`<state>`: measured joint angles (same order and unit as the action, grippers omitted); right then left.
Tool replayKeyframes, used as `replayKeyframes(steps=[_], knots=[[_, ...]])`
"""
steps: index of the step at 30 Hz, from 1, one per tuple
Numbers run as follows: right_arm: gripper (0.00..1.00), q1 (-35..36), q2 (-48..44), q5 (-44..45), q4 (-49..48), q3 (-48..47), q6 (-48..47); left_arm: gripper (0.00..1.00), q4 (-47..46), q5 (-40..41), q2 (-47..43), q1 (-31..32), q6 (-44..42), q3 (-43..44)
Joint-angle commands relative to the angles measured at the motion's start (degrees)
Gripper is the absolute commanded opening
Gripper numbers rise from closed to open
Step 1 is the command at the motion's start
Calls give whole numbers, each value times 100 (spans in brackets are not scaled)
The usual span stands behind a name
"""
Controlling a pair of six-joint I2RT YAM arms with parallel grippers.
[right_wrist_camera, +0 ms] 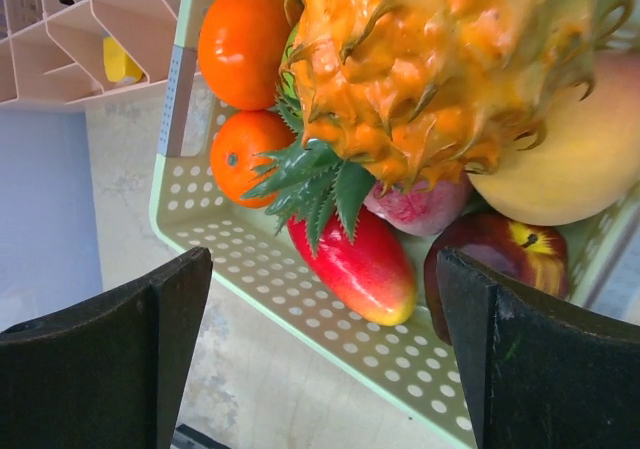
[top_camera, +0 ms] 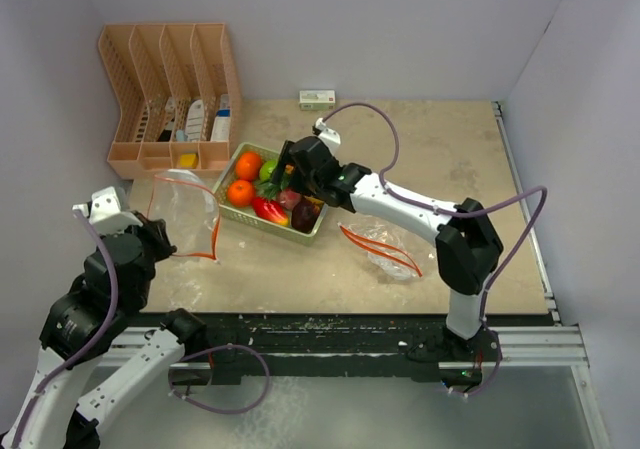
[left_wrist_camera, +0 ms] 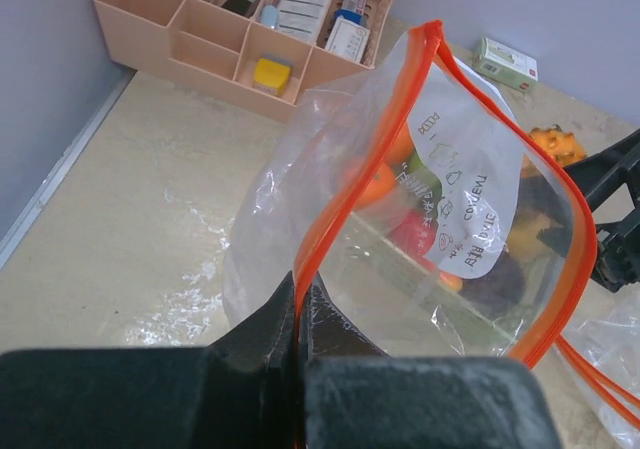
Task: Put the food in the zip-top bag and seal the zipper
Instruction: Pick up the fake fruit from the bin.
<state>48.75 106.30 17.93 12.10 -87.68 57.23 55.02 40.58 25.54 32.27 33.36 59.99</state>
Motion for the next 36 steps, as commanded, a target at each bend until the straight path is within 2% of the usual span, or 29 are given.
replayKeyframes(steps=[1,7,15,23,31,36], knots=[[94,89,63,4,-471,-294,599,0,33,214,-15,-32,-81,123],[94,265,524,589,-287,-789,1019,0,-36,24,-94,-28,-172,132],[94,266,784,793,-171,-701,1858,0,-62,-145,-290,-28,-289,127],[94,275,1174,1119,61,-921,2288,0,-68,-272,-390,-28,-336,139],[93,284,1509,1607,-317,-913,2289,0,-3,-480,-423,-28,-260,120],[88,309,1458,1960,-373,-668,2299,0,75,-534,-500,-29,-241,132]])
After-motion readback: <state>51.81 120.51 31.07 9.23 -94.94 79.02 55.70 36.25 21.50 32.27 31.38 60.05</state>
